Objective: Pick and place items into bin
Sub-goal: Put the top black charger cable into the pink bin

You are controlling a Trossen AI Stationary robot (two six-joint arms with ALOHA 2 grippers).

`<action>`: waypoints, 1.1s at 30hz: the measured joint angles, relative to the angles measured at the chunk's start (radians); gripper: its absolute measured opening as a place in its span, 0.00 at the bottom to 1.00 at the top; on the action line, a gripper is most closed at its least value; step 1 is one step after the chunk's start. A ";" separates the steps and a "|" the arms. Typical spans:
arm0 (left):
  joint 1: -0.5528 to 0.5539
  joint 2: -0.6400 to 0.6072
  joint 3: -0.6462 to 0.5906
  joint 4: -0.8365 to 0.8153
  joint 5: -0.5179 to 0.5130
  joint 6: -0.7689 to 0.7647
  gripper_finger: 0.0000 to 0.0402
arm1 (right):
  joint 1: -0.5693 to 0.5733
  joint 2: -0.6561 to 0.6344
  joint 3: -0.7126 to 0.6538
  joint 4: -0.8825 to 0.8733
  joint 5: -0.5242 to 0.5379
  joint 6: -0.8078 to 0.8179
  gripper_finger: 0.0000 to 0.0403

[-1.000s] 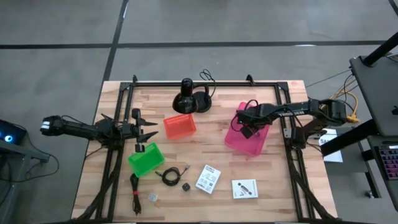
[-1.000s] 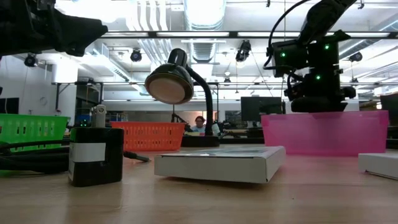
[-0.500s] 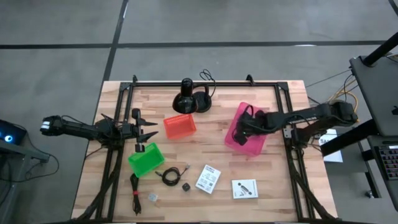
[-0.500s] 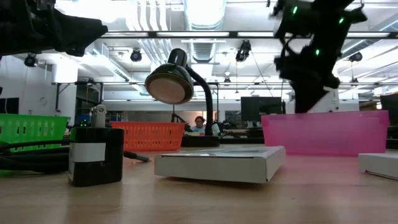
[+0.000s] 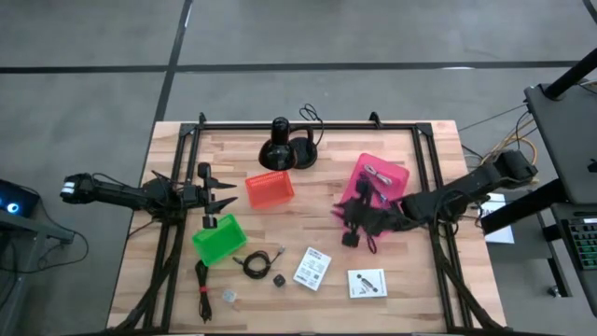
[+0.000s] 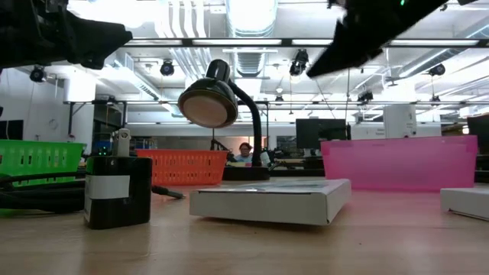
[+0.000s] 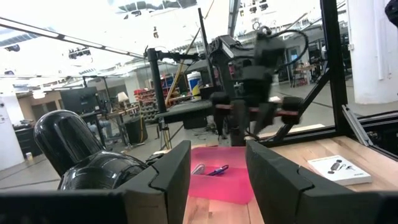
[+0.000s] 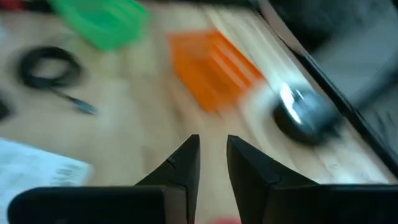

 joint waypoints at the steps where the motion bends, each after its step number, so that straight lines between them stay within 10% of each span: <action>1: 0.000 0.000 0.000 0.000 0.000 0.000 0.35 | 0.011 0.008 -0.008 0.064 -0.028 -0.060 0.16; 11: 0.000 0.000 0.000 0.000 0.000 0.000 0.35 | -0.008 -0.052 -0.204 0.560 -0.391 -0.286 0.15; 33: 0.000 0.000 0.000 0.020 0.000 -0.008 0.35 | -0.016 -0.157 -0.452 0.851 -0.393 -0.536 0.14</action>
